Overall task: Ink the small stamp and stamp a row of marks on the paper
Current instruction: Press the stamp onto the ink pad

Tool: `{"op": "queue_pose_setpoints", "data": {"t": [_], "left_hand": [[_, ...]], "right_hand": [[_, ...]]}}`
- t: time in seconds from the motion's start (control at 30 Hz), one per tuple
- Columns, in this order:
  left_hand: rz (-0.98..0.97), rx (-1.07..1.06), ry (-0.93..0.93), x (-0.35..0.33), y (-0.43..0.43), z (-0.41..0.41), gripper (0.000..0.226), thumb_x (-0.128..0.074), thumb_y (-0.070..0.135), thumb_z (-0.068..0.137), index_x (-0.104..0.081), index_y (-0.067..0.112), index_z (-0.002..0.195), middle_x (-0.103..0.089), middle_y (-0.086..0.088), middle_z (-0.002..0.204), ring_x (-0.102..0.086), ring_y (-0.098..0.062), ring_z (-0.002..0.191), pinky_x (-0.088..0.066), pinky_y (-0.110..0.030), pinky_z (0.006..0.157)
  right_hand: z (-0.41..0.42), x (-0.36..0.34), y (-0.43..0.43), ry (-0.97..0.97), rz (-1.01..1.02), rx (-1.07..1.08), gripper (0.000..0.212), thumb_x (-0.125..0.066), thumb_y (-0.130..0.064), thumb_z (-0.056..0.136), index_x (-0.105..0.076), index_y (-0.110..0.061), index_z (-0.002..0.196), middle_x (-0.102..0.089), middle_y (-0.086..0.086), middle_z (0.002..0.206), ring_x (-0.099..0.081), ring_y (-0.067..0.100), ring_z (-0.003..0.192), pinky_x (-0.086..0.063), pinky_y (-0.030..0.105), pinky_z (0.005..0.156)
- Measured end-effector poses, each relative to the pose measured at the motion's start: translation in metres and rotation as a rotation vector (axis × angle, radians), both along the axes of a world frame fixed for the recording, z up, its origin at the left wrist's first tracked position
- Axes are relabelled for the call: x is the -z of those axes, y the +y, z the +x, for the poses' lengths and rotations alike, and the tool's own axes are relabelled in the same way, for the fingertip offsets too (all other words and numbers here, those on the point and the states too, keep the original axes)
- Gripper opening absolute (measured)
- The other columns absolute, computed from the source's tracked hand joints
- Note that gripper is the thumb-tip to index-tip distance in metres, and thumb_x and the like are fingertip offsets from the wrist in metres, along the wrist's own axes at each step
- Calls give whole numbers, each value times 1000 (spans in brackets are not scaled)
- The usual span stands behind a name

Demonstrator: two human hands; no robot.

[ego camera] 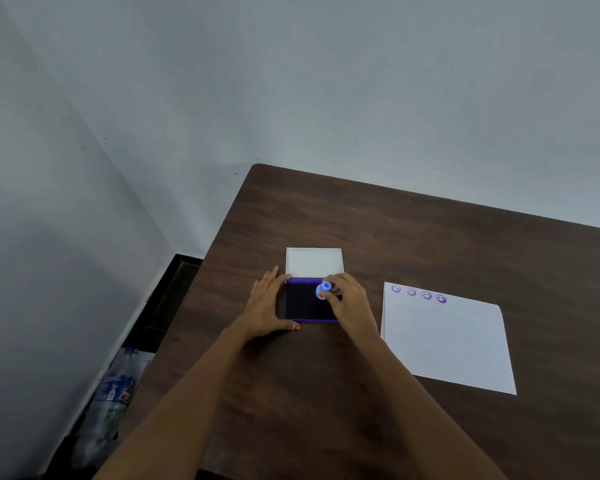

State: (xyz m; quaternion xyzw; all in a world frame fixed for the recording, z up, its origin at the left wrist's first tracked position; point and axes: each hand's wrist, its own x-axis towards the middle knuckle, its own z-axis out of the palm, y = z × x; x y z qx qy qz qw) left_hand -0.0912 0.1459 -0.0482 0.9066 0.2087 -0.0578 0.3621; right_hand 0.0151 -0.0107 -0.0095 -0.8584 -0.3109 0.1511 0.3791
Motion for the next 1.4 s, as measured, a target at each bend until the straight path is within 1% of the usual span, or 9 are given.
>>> {"op": "queue_pose_setpoints", "data": {"t": [0.07, 0.23, 0.4, 0.57, 0.73, 0.97, 1.13, 1.4], "left_hand": [[-6, 4, -10, 1, 1, 0, 100, -78, 41, 63, -16, 27, 140, -3, -6, 155, 0, -24, 142, 0, -42, 114], [-25, -4, -14, 3, 1, -1, 100, -79, 42, 62, -16, 30, 140, -3, -4, 155, 0, -23, 142, 1, -41, 113], [-22, -3, -15, 5, 1, -1, 101, -78, 43, 62, -16, 29, 140, -2, -3, 155, 1, -23, 142, 1, -41, 113], [-20, -6, -15, 5, 1, 0, 102, -79, 43, 61, -16, 28, 140, -2, -4, 155, 1, -23, 142, 1, -40, 113], [-20, -6, -27, 5, 1, 0, 103, -79, 43, 61, -15, 27, 140, -2, -5, 155, 3, -23, 142, 3, -40, 113], [-23, -4, -34, 3, -1, 0, 101, -79, 40, 62, -16, 26, 140, -2, -5, 155, 4, -23, 142, 4, -38, 112], [-23, -6, -41, 5, 0, -1, 102, -79, 41, 62, -15, 27, 140, -2, -4, 155, 5, -22, 142, 6, -37, 111], [-10, -4, -23, 5, -1, -2, 102, -79, 41, 62, -15, 26, 140, -2, -5, 155, 5, -23, 142, 4, -39, 112]], "right_hand": [[1, 1, 3, -1, -50, -33, 26, -57, -10, 85, -58, -1, 109, -61, 18, 116, -56, 26, 104, -43, 30, 94], [-1, 2, 3, 1, -116, -58, 29, -56, -12, 86, -55, -3, 113, -59, 16, 121, -55, 24, 108, -41, 27, 96], [-1, 0, 4, -21, -156, -105, 26, -55, -12, 86, -56, -4, 112, -59, 15, 119, -55, 22, 105, -42, 24, 92], [0, -2, 9, -25, -237, -141, 28, -59, -8, 83, -55, -4, 110, -56, 15, 121, -55, 24, 105, -46, 30, 93], [-3, 0, 16, -54, -299, -121, 36, -63, -8, 79, -53, -5, 113, -53, 13, 124, -53, 24, 107, -46, 29, 92], [-9, 6, 18, -95, -293, -79, 34, -61, -5, 79, -53, -5, 113, -51, 13, 126, -50, 23, 111, -46, 29, 93], [-15, 9, 17, -116, -252, -50, 34, -61, -5, 79, -53, -4, 112, -52, 14, 125, -50, 23, 111, -46, 30, 94], [-18, 10, 16, -128, -266, -51, 37, -61, -7, 81, -51, -6, 116, -49, 12, 129, -49, 22, 115, -45, 30, 95]]}}
